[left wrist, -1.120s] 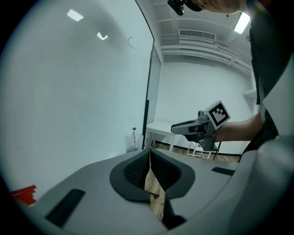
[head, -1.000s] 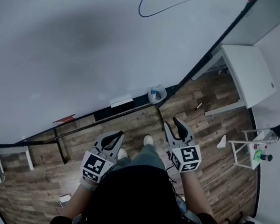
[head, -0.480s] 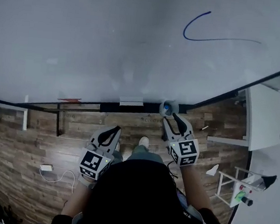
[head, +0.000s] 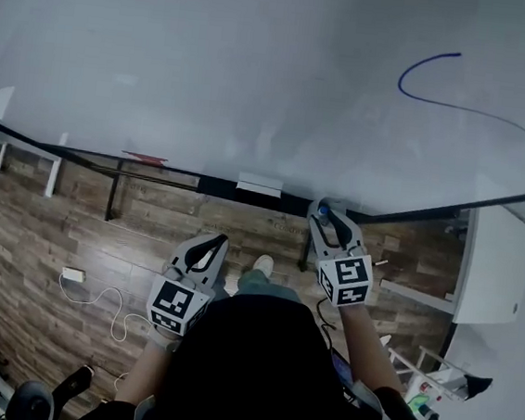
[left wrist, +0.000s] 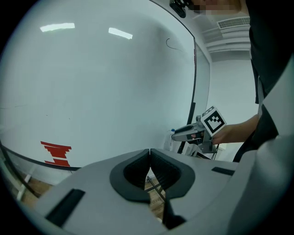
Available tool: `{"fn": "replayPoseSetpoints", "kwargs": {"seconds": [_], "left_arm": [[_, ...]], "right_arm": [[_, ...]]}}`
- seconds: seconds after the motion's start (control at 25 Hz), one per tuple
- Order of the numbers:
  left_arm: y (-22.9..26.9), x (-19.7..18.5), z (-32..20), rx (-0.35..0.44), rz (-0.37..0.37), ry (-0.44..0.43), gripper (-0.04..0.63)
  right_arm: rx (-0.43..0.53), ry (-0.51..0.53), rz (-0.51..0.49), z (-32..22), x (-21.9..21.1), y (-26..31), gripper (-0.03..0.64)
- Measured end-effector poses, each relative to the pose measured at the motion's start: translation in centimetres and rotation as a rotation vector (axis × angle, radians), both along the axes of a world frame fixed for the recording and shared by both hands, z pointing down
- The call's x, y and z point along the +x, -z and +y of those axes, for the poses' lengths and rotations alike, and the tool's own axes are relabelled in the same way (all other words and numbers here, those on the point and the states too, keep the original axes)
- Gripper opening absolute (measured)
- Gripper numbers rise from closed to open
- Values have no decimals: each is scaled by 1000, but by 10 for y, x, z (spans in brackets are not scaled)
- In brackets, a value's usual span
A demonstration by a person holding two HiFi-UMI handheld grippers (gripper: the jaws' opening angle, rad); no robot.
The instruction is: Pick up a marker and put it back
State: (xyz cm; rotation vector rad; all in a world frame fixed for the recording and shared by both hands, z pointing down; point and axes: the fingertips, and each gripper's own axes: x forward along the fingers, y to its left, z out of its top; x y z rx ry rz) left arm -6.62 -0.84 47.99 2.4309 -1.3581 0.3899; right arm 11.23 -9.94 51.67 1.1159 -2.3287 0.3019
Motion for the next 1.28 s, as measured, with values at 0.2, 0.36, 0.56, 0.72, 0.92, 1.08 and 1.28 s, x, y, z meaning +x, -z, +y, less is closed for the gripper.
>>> {"fn": "replayPoseSetpoints", "kwargs": {"seconds": [0.2,0.36,0.56,0.72,0.92,1.08,1.28], "left_arm": [[1,-3,-1,4,-2,14,23],[0,-1,0,14,3,-25,23],[4,-2,-5,11,6,-47,23],[7,2,-8,23,14,-96,23],[11,12,-13,38,26,-168,23],[11,22,-15,45,41,-230,23],[11,36,-17,55,54,-318,23]], "right_arm": [[14,-17,30,-5,4,-2,95],[15,-36,34,-4,7,0,92],[37,-87,21,-1,14,13,92],[71,-138,14,3,23,31,92],[125,-202,-2,11,33,58,92],[177,-257,-15,22,42,82,92],[223,-338,-17,39,55,104,92]]}}
